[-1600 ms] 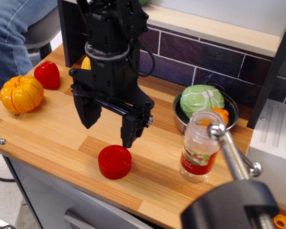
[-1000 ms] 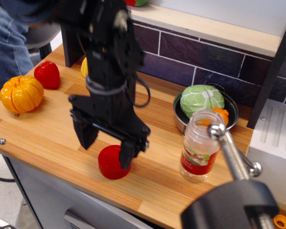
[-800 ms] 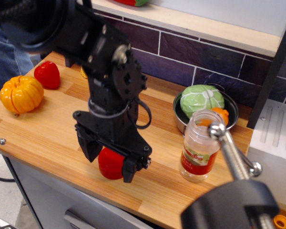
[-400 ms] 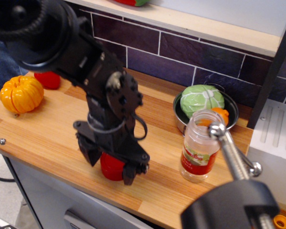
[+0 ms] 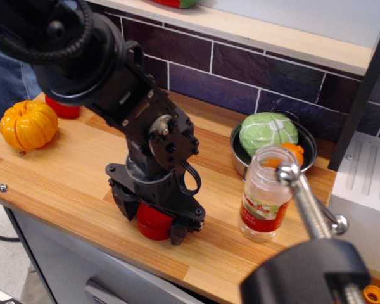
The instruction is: Put cap on container
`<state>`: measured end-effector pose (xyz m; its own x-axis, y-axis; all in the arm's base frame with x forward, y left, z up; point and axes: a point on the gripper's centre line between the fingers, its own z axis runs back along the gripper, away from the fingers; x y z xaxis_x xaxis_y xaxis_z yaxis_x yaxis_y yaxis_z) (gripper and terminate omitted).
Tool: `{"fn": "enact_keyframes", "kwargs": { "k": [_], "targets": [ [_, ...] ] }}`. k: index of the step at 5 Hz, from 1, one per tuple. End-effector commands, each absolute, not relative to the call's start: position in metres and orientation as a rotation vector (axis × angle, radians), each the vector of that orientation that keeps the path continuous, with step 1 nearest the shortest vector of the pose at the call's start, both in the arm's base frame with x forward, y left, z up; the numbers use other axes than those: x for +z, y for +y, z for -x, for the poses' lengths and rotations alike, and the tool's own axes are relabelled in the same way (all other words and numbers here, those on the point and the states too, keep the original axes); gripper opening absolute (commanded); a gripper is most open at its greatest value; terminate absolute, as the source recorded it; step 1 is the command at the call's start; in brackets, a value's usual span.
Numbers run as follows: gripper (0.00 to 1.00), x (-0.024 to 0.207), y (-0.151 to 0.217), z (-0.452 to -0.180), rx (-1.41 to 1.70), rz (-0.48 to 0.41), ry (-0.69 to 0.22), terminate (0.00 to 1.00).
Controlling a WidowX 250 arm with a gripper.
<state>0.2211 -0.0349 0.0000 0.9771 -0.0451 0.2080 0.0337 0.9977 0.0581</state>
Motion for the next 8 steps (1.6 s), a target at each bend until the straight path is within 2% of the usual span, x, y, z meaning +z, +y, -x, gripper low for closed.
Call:
{"fn": "enact_keyframes", "kwargs": {
  "k": [1,2,3,4,5,7,8],
  "targets": [
    [0.0,0.005,-0.051,-0.234,-0.003,-0.071,-0.213,0.0],
    [0.0,0.035,-0.056,-0.235,0.017,-0.016,-0.204,0.0],
    [0.0,0.084,-0.071,-0.241,0.074,0.041,-0.135,0.0],
    [0.0,0.12,-0.084,-0.249,0.129,0.094,-0.093,0.0],
    [0.0,0.137,-0.099,-0.256,0.188,0.15,-0.091,0.0],
    [0.0,0.114,-0.125,-0.264,0.265,0.147,-0.193,0.0],
    [0.0,0.107,-0.134,-0.264,0.279,0.131,-0.211,0.0]
  ]
}}
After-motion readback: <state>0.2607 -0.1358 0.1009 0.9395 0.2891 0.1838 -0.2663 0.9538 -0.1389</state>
